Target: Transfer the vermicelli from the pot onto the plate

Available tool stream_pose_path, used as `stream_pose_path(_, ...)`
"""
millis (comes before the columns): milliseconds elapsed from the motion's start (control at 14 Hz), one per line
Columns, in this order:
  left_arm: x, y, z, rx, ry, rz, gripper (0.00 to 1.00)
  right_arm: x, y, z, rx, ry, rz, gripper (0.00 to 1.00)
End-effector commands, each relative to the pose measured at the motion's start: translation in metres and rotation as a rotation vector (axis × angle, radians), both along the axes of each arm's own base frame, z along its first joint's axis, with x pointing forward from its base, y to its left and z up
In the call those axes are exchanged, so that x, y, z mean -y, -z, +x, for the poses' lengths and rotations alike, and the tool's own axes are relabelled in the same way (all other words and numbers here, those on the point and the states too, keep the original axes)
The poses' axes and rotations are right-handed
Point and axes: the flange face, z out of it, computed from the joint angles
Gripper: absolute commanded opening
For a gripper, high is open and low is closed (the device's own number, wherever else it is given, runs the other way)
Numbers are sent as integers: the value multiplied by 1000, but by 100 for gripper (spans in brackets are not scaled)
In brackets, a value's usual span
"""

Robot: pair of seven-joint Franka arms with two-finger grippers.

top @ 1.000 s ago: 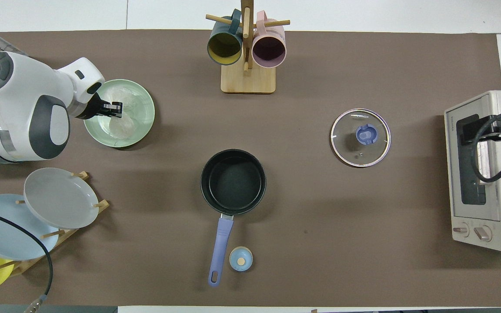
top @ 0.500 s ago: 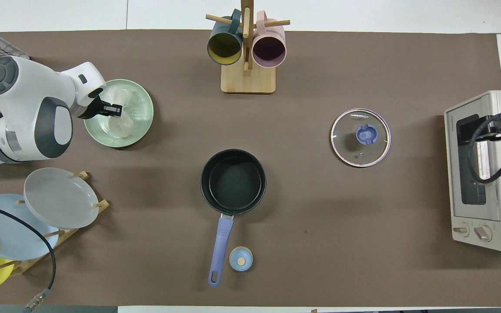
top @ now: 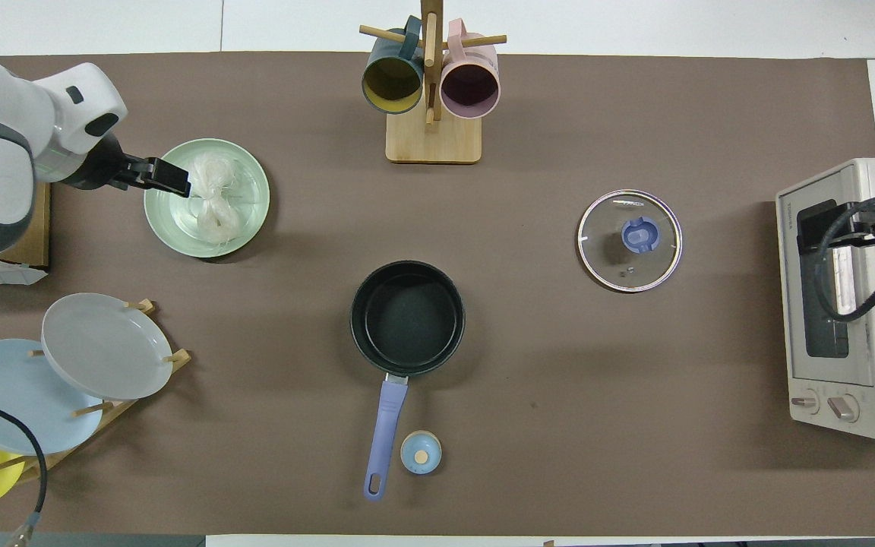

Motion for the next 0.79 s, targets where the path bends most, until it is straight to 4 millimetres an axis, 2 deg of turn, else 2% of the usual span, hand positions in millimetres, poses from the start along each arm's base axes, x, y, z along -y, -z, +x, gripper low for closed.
stream_pose_path(0, 8, -54, -20, 17, -116, 1, 100, -5, -3, 1, 12, 1, 26, 100)
stream_pose_path(143, 5, -93, -45, 17, -149, 1, 100, -7, -3, 1, 13, 0, 32, 100)
stream_pose_path(286, -4, -123, -72, -13, -149, 24, 100, -8, -3, 1, 13, 0, 42, 100)
stream_pose_path(429, -7, -134, -90, -41, -143, 55, 100, -8, -3, 1, 13, 0, 42, 100)
stream_pose_path(714, -2, -124, -108, -82, -151, 82, 100, -8, -3, 1, 13, 0, 42, 100)
